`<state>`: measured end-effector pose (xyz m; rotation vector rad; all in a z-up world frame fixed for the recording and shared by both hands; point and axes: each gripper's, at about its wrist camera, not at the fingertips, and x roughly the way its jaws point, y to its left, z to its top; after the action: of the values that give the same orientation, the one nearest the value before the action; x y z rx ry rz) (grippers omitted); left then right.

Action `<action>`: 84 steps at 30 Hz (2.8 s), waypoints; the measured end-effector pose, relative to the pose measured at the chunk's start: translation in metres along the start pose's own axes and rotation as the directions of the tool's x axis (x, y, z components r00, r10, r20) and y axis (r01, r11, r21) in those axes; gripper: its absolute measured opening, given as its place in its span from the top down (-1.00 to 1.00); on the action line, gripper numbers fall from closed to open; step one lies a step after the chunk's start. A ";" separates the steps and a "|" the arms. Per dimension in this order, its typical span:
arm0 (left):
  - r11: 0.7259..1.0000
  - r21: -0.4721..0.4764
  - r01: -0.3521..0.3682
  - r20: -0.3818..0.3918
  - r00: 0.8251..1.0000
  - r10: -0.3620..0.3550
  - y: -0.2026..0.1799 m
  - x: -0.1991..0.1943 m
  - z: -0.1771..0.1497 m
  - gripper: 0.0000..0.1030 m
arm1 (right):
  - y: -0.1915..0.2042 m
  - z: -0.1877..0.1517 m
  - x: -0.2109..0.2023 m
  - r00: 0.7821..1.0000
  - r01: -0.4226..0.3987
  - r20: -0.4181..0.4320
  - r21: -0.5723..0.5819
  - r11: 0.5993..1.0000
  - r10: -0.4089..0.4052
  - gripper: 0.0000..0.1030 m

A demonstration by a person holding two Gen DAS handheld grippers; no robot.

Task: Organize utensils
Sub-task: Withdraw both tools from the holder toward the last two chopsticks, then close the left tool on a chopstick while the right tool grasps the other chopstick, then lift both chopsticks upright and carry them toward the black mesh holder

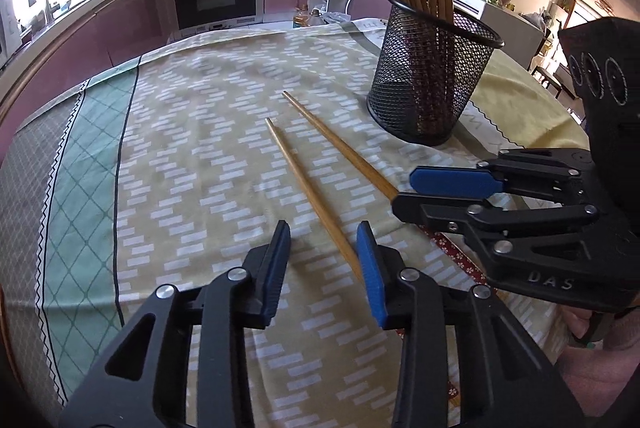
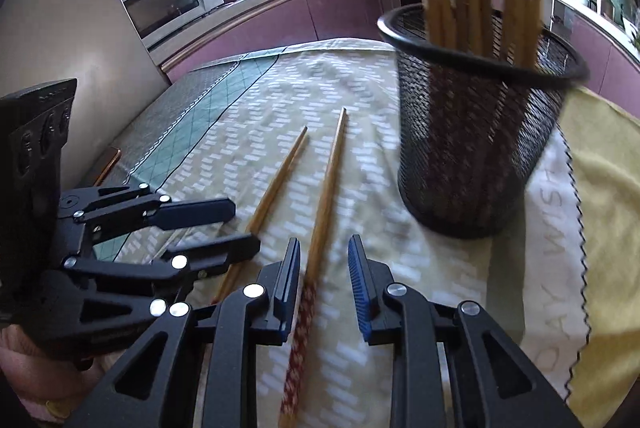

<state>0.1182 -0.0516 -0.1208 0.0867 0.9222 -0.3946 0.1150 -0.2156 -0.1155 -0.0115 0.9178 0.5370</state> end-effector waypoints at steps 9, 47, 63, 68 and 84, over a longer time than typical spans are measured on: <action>1.000 -0.024 0.005 -0.012 1.000 -0.005 0.007 0.010 0.014 0.45 | 0.002 0.013 0.013 0.999 0.044 0.011 -0.021 0.999 -0.044 0.81; 0.999 -0.033 -0.026 -0.024 0.999 0.026 -0.010 0.009 0.011 0.85 | -0.005 -0.016 -0.012 1.000 0.011 0.027 0.016 1.000 -0.012 0.89; 0.998 -0.048 0.030 0.048 0.998 -0.028 -0.011 -0.023 0.015 0.86 | -0.007 -0.015 -0.048 0.991 -0.060 0.121 0.029 0.998 0.056 0.89; 0.996 -0.060 0.061 0.068 0.996 -0.057 -0.008 -0.033 0.017 0.86 | -0.009 -0.015 -0.059 0.986 -0.068 0.153 0.035 0.997 0.062 0.89; 0.990 -0.057 0.127 0.116 0.986 -0.120 -0.011 -0.054 0.024 0.86 | -0.020 -0.016 -0.082 0.972 -0.096 0.222 0.046 0.994 0.083 0.89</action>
<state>0.1032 -0.0511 -0.0624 -0.0512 0.8308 -0.4801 0.0722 -0.2726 -0.0673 0.1386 0.7191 0.5836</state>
